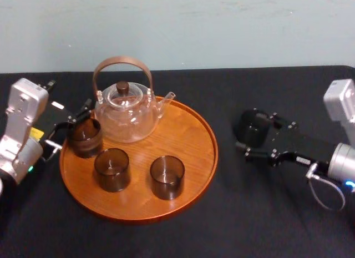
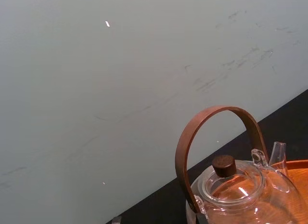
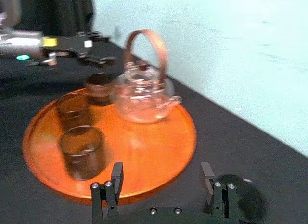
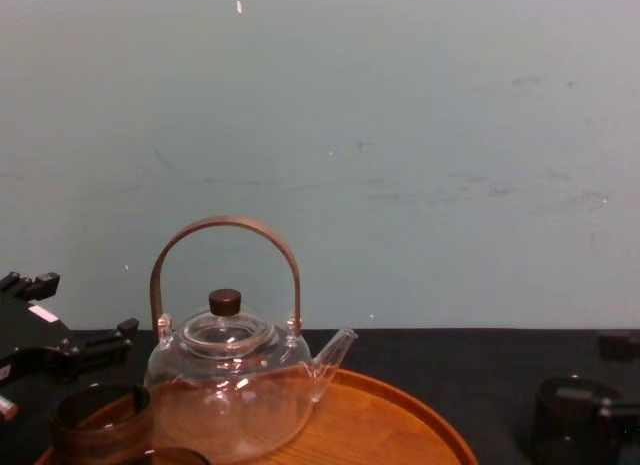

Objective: Pick up the glass from the table and place it on the tray.

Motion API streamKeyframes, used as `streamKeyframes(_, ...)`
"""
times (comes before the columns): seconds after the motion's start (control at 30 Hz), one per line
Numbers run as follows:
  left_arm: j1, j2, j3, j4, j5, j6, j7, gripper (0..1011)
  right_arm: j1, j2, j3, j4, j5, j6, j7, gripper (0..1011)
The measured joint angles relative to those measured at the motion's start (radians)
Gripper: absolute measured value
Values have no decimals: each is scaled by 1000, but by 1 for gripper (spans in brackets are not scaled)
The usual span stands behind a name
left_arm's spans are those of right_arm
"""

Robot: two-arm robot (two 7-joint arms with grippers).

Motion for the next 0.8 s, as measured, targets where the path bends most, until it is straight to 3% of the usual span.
streamKeyframes(0.33,0,0,0,0,0,0,0,1001,-19,-27,84,11,-9,30,-106,1002)
streamKeyframes(0.8,0,0,0,0,0,0,0,1001,-15,-66,114,43,-38,127,-157,1002)
